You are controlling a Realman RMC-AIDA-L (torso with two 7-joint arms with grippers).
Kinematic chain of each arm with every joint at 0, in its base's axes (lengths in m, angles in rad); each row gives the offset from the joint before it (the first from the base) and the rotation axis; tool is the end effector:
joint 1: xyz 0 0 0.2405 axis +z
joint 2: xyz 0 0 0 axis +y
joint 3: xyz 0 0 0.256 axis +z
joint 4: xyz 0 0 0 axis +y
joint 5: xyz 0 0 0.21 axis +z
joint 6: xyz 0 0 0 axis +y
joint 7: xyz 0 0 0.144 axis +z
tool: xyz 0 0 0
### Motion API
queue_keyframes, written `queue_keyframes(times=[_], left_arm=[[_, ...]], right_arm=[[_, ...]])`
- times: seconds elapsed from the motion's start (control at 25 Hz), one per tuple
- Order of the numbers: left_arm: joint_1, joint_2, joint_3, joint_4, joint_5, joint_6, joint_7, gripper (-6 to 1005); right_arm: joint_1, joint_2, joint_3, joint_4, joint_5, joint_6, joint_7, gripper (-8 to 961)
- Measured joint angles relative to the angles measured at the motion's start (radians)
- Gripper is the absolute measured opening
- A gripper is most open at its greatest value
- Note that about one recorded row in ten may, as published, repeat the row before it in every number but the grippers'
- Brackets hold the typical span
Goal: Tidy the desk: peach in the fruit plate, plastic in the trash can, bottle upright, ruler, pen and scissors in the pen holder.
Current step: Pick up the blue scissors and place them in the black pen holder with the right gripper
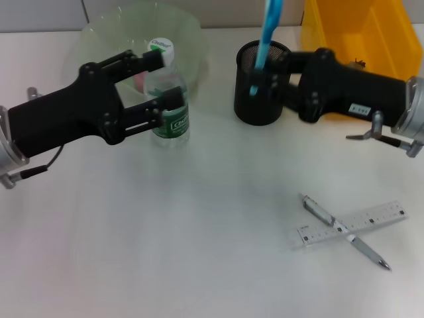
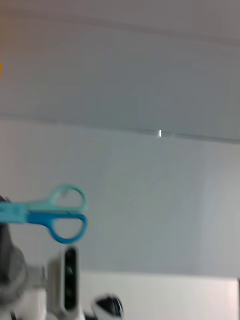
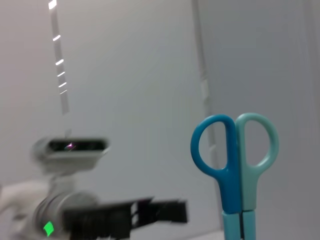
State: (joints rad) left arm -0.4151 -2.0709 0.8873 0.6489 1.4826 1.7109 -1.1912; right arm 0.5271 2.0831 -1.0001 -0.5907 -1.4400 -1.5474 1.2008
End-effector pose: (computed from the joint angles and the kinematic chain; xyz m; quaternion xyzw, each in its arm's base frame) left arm -0.2320 0.3060 0.0213 -0.8881 -0.1081 -0.4220 0.1466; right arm 0.2027 0.3381 -0.0081 -0.8990 0.1168 0.3994 0.1362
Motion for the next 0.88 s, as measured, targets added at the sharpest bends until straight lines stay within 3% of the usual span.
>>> queue_keyframes(times=[0.12,0.44,0.88], left_arm=[[0.026,-0.003,-0.003,-0.013,-0.012,-0.066,0.106,732],[0.033,-0.002,0.002,-0.114,-0.063,-0.086,0.253,729],[0.028,-0.002,0.001,-0.143,-0.064,-0.087,0.268,726]], right_arm=[[-0.016,0.000,0.000,0.028,0.081,0.036,-0.032,192],[-0.033,0.000,0.008,0.046,0.140,0.137,-0.041,192],[0.000,0.001,0.019,0.138,0.277,0.222,-0.245,203]])
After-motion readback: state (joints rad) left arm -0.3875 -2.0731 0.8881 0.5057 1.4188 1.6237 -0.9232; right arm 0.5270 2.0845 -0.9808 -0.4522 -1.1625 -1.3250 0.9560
